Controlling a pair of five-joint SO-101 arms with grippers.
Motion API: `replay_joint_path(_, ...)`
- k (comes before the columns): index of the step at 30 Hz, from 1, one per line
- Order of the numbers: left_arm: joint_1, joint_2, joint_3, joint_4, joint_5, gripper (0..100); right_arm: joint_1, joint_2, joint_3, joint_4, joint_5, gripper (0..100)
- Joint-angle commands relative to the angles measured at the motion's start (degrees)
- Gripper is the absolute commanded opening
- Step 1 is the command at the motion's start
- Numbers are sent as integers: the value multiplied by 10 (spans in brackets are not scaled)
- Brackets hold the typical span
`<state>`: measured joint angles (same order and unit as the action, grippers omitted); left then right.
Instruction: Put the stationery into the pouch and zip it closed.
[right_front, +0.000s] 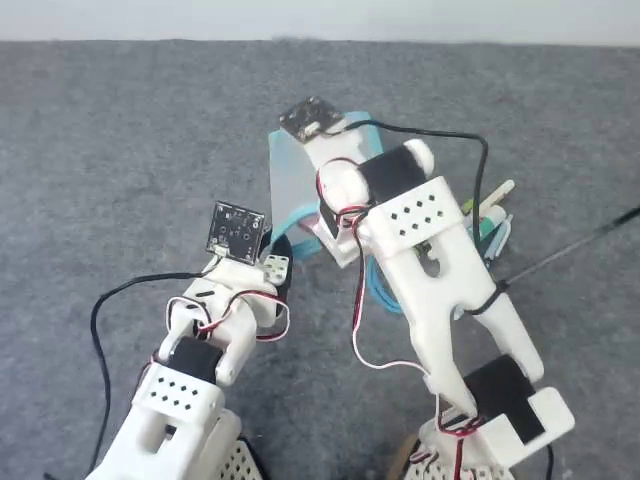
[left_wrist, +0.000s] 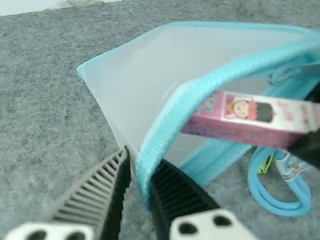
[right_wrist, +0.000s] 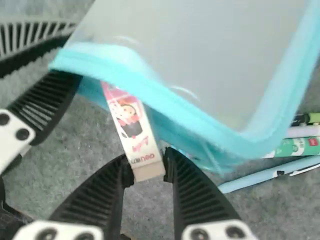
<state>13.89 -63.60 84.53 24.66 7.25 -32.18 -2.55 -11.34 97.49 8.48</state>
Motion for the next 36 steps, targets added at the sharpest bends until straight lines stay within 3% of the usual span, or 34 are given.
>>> replay_joint_path(1,24,-3,-2,-4,-6,13,15,-8,-64,-3,-8,9)
replay_joint_path(9,23,-3,-2,-4,-21,13,12,-7,-69,11,-7,9)
replay_joint_path(16,23,-3,-2,-4,-21,13,-45,9,-68,-20,-7,9)
replay_joint_path(26,23,-3,-1,-4,-22,13,-38,34,-69,-46,-7,11)
replay_joint_path(33,-14,-3,-4,-4,-20,13,-22,45,-69,-39,-9,218)
replay_joint_path(36,-20,-3,-5,-4,-18,13,-14,25,-69,-39,-12,224)
